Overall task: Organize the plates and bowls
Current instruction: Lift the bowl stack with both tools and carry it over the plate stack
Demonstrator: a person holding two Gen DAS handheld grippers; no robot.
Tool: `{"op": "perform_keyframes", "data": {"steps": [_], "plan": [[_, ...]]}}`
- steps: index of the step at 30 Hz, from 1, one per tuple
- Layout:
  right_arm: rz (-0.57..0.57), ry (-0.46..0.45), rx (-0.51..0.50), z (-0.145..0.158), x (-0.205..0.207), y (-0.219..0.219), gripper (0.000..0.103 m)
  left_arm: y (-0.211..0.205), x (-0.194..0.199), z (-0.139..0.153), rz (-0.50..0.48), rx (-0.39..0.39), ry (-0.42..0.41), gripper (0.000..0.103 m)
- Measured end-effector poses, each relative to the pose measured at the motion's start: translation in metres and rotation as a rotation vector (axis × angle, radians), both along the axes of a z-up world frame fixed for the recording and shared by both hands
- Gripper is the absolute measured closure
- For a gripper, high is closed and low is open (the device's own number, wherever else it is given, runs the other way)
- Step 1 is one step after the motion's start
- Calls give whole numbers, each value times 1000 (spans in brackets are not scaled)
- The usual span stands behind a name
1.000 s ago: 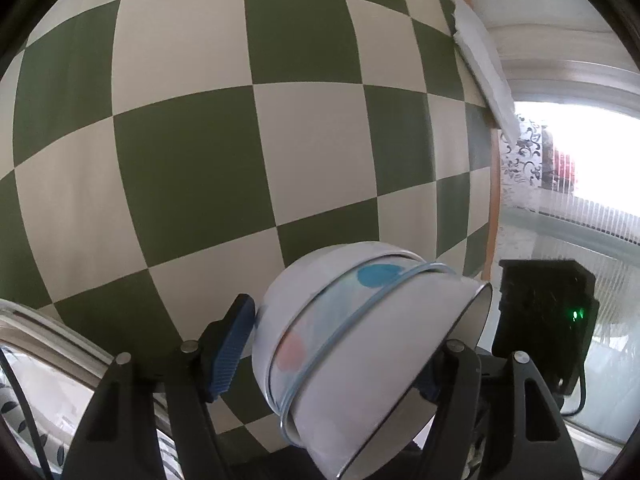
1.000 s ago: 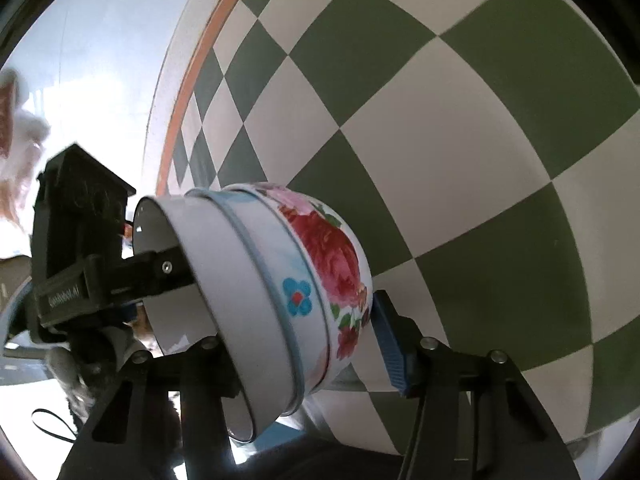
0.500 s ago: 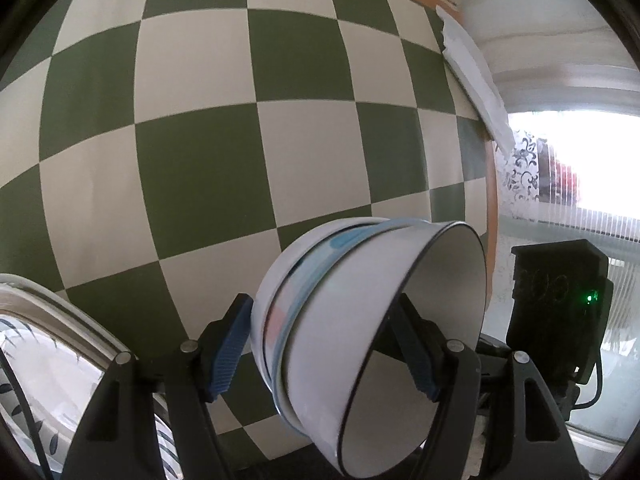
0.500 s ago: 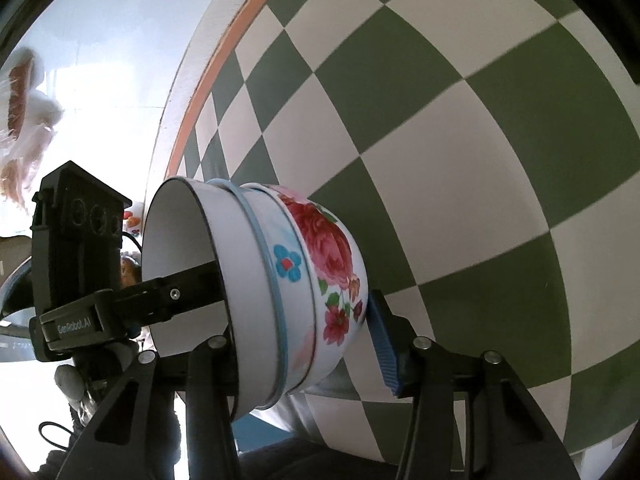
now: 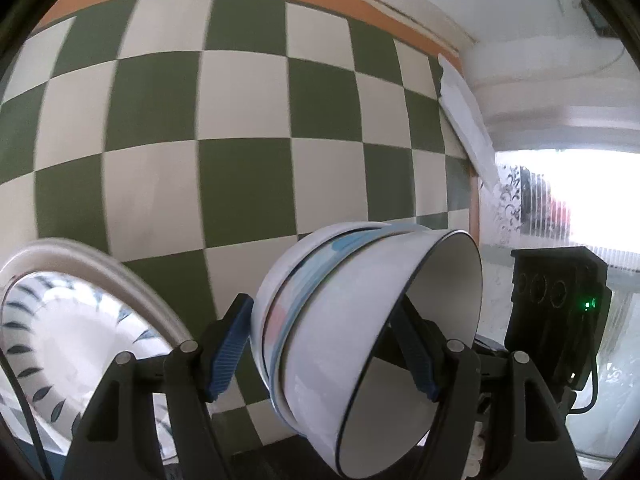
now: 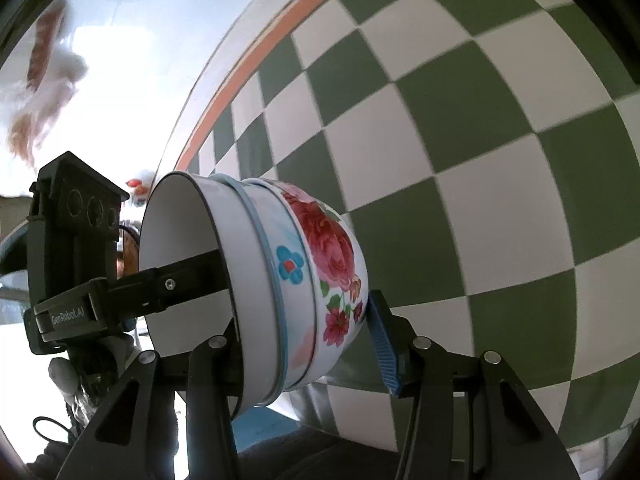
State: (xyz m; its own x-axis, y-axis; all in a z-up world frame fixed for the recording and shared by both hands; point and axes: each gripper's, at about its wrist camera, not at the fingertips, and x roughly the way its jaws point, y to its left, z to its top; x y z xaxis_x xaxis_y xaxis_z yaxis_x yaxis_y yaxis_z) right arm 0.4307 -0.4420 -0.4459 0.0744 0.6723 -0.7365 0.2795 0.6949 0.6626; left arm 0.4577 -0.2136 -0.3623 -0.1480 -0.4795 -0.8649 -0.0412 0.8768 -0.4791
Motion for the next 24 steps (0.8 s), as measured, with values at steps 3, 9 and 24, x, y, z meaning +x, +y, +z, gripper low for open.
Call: {"op": "perform_keyframes", "data": {"steps": [3,9,24], "plan": [[21,-8,-4,9,5,17,53,17,-1,10,18,-7,-11,36],[52,-19,-17,19,8,60,53,54,-10,23,33,-3,-24,36],[129,-13,-12,14,6,173,54,159,-33,17,95,28,-24,36]]}}
